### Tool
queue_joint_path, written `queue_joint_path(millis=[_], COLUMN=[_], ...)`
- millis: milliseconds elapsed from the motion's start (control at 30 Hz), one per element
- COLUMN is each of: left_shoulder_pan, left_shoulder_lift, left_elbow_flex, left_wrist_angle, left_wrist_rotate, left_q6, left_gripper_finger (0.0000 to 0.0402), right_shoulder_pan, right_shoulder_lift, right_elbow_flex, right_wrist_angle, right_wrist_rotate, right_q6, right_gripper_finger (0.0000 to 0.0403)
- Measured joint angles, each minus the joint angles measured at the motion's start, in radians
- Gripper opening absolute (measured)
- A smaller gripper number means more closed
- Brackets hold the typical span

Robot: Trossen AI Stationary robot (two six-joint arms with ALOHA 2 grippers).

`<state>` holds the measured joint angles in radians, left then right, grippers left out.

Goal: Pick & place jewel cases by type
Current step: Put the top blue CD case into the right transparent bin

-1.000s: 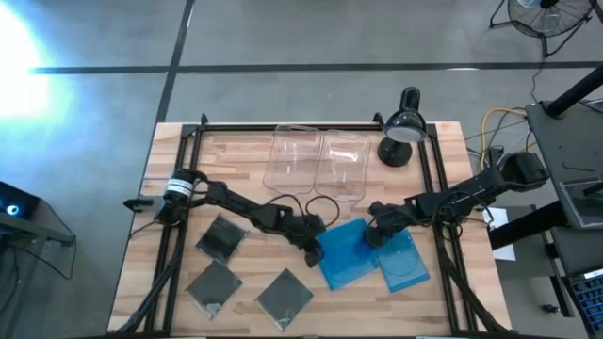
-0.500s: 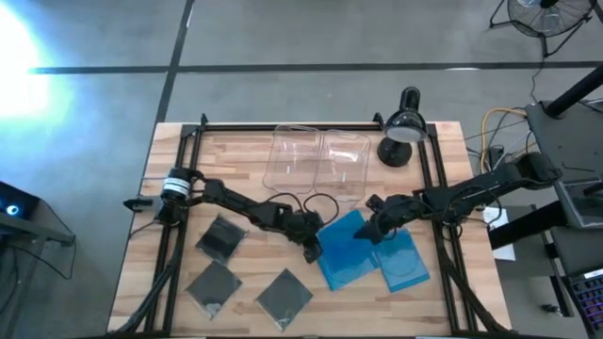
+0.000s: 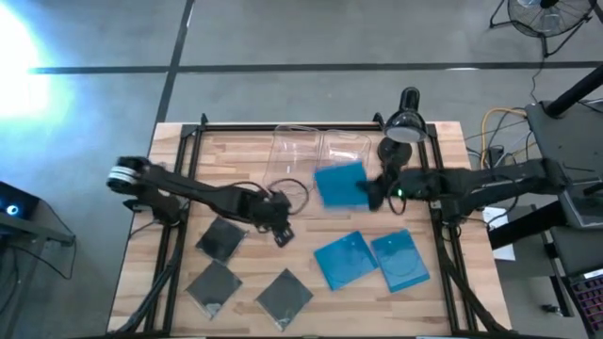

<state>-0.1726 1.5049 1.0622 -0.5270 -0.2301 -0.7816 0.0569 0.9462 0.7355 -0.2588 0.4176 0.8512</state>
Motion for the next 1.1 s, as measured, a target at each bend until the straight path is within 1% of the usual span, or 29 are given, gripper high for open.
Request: queue_joint_path(millis=[33,67,100,133,267,333,467,567,667,767,833,900,1033,1100], left_shoulder_pan=[-0.001,-0.002,-0.003,-0.005,-0.010,-0.012,-0.023,-0.038,-0.055,-0.068,-0.076,-0.080,-0.080,-0.080], left_shoulder_lift=[-0.036,-0.069,-0.102,-0.135,-0.235,-0.269,-0.306,-0.314,-0.311,-0.309,-0.309,-0.309,-0.309,-0.309], left_elbow_flex=[-0.019,-0.033,-0.048,-0.066,-0.115,-0.134,-0.154,-0.167,-0.176,-0.194,-0.207,-0.216,-0.220,-0.220], left_wrist_angle=[-0.012,-0.002,0.015,0.014,0.027,0.013,0.010,0.016,0.019,0.028,0.025,0.026,0.025,0.026], left_wrist_rotate=[-0.027,-0.057,-0.092,-0.120,-0.201,-0.214,-0.219,-0.219,-0.218,-0.220,-0.228,-0.242,-0.253,-0.264], left_q6=[-0.029,-0.056,-0.080,-0.098,-0.138,-0.155,-0.182,-0.207,-0.224,-0.246,-0.263,-0.268,-0.268,-0.267], left_gripper_finger=[0.0149,0.0149,0.0149,0.0149,0.0149,0.0149,0.0149,0.0149,0.0149,0.0149,0.0149,0.0149,0.0149,0.0149], right_shoulder_pan=[-0.022,-0.053,-0.087,-0.124,-0.251,-0.286,-0.324,-0.353,-0.392,-0.426,-0.445,-0.453,-0.457,-0.460], right_shoulder_lift=[0.006,0.015,0.032,0.052,0.175,0.250,0.413,0.532,0.636,0.709,0.752,0.797,0.881,0.924], right_elbow_flex=[0.037,0.067,0.095,0.128,0.209,0.250,0.372,0.498,0.624,0.724,0.764,0.783,0.807,0.824], right_wrist_angle=[-0.014,-0.052,-0.099,-0.127,-0.263,-0.274,-0.378,-0.522,-0.694,-0.814,-0.856,-0.848,-0.802,-0.813], right_wrist_rotate=[0.062,0.097,0.100,0.073,-0.134,-0.237,-0.404,-0.529,-0.631,-0.665,-0.725,-0.783,-0.804,-0.745], right_q6=[-0.051,-0.109,-0.166,-0.214,-0.377,-0.474,-0.675,-0.784,-0.852,-0.915,-0.960,-0.971,-0.972,-0.974], right_gripper_finger=[0.0037,0.0038,0.0038,0.0038,0.0038,0.0038,0.0038,0.0038,0.0038,0.0039,0.0039,0.0044,0.0071,0.0094])
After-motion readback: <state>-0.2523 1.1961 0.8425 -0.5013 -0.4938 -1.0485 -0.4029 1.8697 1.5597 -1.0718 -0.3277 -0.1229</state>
